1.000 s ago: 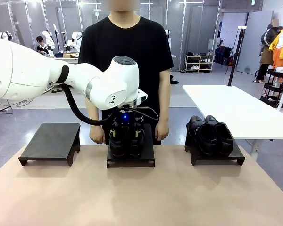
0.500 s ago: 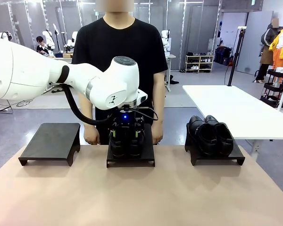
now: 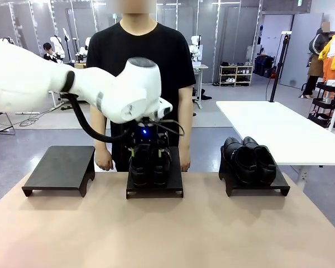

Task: Place the shoes on the stand as instructed by the person.
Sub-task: Pick up another pair of Shoes and place it on the Shoes Stand indicated by the person.

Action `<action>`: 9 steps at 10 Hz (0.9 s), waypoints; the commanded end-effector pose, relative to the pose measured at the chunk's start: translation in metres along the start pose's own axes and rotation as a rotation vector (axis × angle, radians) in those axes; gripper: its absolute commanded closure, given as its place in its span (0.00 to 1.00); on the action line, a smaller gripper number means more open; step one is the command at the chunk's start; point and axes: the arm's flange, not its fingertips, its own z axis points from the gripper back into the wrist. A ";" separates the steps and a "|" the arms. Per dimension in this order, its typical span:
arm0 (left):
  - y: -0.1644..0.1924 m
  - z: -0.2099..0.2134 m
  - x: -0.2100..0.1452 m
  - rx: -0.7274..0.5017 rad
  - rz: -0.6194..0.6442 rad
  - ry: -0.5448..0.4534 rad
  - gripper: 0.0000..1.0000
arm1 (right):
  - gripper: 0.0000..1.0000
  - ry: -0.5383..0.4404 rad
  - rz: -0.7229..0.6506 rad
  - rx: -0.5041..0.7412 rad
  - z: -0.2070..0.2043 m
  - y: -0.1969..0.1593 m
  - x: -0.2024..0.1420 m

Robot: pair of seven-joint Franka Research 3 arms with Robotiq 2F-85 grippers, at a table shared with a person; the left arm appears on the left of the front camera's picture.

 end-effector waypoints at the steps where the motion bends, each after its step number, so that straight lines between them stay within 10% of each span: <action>1: 0.066 0.060 -0.030 -0.042 -0.017 0.074 0.00 | 0.00 0.008 -0.002 -0.012 0.000 0.002 -0.003; 9: 0.344 0.148 -0.134 -0.668 0.092 0.010 0.00 | 0.00 0.008 -0.002 -0.012 0.000 0.002 -0.003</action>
